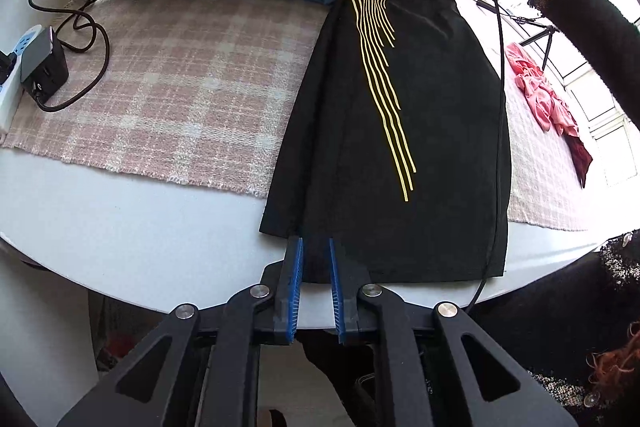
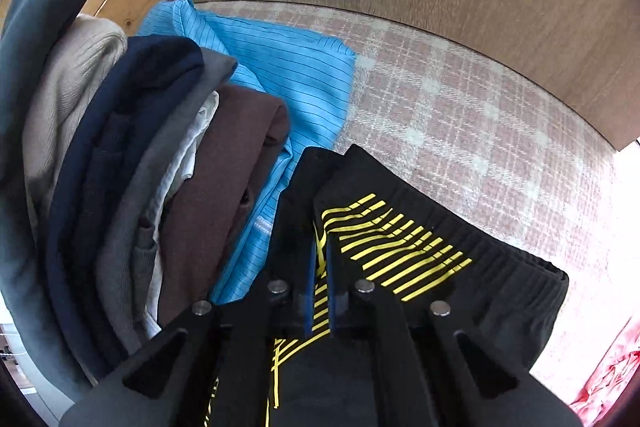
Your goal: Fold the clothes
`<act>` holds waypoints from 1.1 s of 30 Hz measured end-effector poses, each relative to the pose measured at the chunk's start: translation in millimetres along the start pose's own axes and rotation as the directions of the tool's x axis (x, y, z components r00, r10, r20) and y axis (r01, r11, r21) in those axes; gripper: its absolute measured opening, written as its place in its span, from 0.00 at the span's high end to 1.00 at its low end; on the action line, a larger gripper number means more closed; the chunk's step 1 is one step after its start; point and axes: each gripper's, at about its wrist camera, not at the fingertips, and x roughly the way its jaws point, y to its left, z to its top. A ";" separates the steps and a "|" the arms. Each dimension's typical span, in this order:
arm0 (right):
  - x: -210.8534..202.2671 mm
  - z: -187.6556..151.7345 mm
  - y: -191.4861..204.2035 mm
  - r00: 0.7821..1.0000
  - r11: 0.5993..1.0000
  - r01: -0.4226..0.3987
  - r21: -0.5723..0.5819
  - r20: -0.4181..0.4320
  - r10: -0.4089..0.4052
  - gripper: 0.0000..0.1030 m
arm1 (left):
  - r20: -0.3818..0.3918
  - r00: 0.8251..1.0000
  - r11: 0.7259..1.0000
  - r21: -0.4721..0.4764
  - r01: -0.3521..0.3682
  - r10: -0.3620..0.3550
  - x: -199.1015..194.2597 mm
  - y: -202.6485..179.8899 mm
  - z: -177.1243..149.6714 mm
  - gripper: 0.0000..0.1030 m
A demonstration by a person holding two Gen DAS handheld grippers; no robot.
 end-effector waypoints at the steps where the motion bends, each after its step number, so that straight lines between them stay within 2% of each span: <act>1: -1.9 -0.6 -2.5 1.000 1.000 -0.008 0.005 0.001 0.008 0.96 | -0.001 1.000 1.000 0.009 -0.006 0.006 0.9 -0.4 0.7 0.88; 4: -6.2 -1.4 -4.9 1.000 1.000 -0.013 0.006 0.009 0.012 0.96 | -0.018 0.999 0.999 0.027 -0.041 0.042 7.2 1.0 3.1 0.88; 7: -8.9 -2.7 -4.2 1.000 1.000 -0.020 0.007 0.016 0.020 0.96 | -0.018 0.999 0.998 0.037 -0.042 0.043 7.5 2.1 4.1 0.88; 9: -10.9 -3.8 -3.6 0.999 1.000 -0.026 0.010 0.022 0.025 0.96 | -0.010 1.000 0.999 0.031 -0.016 0.017 3.5 4.3 3.6 0.99; 13: -25.3 -6.3 -1.6 0.998 1.000 -0.025 0.001 0.064 0.025 0.96 | 0.036 0.999 0.999 0.031 0.016 -0.017 -16.5 7.7 1.4 0.99; 16: -35.5 -4.9 1.7 0.995 1.000 -0.023 -0.009 0.098 0.024 0.96 | 0.073 0.997 1.000 0.006 0.010 -0.010 -31.4 17.6 3.8 0.99; 18: -40.1 -3.0 4.0 0.993 1.000 -0.025 -0.013 0.115 0.026 0.96 | 0.077 0.997 1.000 -0.010 -0.020 0.021 -30.2 27.9 7.2 0.99; 20: -31.6 0.0 10.4 0.995 0.999 -0.025 -0.038 0.098 0.029 0.96 | 0.041 0.999 1.000 -0.015 -0.019 0.020 -21.2 36.8 9.9 0.98; 21: -25.0 0.4 14.2 0.998 0.998 -0.029 -0.054 0.062 0.032 0.95 | 0.012 0.999 0.999 -0.013 -0.037 0.037 -15.6 36.0 9.5 0.97; 23: -28.6 -5.9 17.3 0.998 0.997 -0.026 -0.069 0.057 0.030 0.91 | -0.014 0.998 0.998 0.001 -0.057 0.057 -15.1 35.1 7.9 0.95; 25: -39.5 -16.6 19.8 0.996 0.996 -0.041 -0.080 0.070 0.047 0.78 | -0.010 0.999 0.999 0.017 -0.049 0.049 -24.2 35.0 6.3 0.92; 28: -76.5 -41.2 8.2 0.984 0.990 -0.116 -0.085 0.123 0.126 0.74 | -0.002 0.998 0.997 0.048 -0.060 0.061 -38.6 33.5 6.0 0.90; 31: -130.4 -81.7 -10.4 0.955 0.971 -0.216 -0.106 0.184 0.233 0.74 | -0.015 0.998 0.995 0.071 -0.063 0.065 -39.3 27.3 15.5 0.89; 33: -162.9 -112.8 -19.3 0.928 0.954 -0.269 -0.130 0.232 0.293 0.73 | -0.028 0.998 0.992 0.110 -0.058 0.062 -32.3 11.3 23.4 0.79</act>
